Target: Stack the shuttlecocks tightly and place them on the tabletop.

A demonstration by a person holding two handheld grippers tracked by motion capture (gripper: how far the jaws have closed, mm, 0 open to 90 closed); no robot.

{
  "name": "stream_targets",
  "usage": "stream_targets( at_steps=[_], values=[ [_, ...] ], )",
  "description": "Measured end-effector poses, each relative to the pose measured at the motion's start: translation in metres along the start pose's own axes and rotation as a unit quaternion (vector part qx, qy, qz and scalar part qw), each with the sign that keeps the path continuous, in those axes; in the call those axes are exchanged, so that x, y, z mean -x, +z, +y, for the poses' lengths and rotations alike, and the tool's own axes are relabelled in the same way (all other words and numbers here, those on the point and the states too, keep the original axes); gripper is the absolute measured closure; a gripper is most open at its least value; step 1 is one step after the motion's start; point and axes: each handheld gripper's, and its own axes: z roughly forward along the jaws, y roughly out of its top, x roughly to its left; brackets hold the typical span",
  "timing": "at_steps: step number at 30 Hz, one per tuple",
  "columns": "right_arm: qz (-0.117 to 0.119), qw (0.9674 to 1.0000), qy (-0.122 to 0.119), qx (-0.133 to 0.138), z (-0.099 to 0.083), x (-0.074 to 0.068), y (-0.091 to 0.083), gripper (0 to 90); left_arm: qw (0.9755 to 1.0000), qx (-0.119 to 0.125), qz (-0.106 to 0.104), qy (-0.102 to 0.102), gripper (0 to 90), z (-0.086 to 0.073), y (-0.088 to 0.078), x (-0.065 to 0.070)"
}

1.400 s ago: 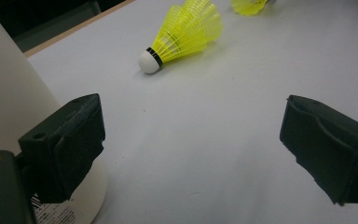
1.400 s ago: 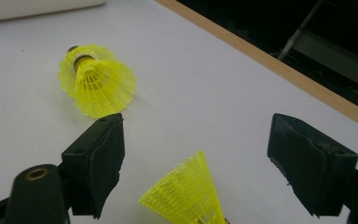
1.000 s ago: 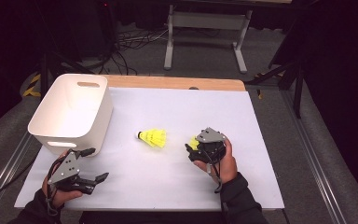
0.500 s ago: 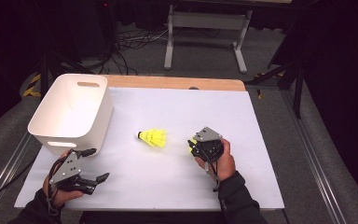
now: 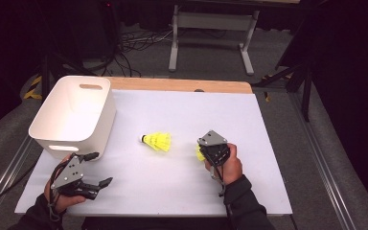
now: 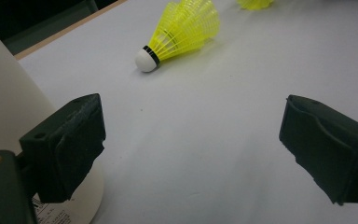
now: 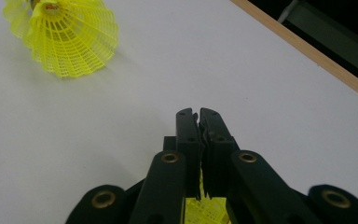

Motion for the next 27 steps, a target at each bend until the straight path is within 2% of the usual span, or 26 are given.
stream_targets(
  at_steps=[2,13,18,20,27],
  values=[
    [-0.008,0.9999,-0.006,0.003,0.001,0.000,-0.002,90.0,1.0000,-0.001,0.001,0.002,7.6,0.000,0.000,-0.001],
    [-0.019,0.9997,-0.005,0.016,0.002,0.008,-0.009,90.0,1.0000,-0.001,0.001,0.002,7.7,0.000,0.000,-0.001],
    [-0.016,0.9995,0.006,0.028,0.003,0.014,-0.014,90.0,1.0000,-0.001,0.000,0.002,7.8,0.000,0.000,0.000],
    [-0.010,0.9987,0.026,0.043,0.002,0.020,-0.018,90.0,1.0000,-0.001,0.000,0.001,7.7,0.000,0.000,-0.001],
    [0.003,0.9972,0.039,0.063,0.008,0.020,-0.018,90.0,1.0000,0.000,0.001,0.002,7.7,0.000,0.000,-0.001]
  ],
)
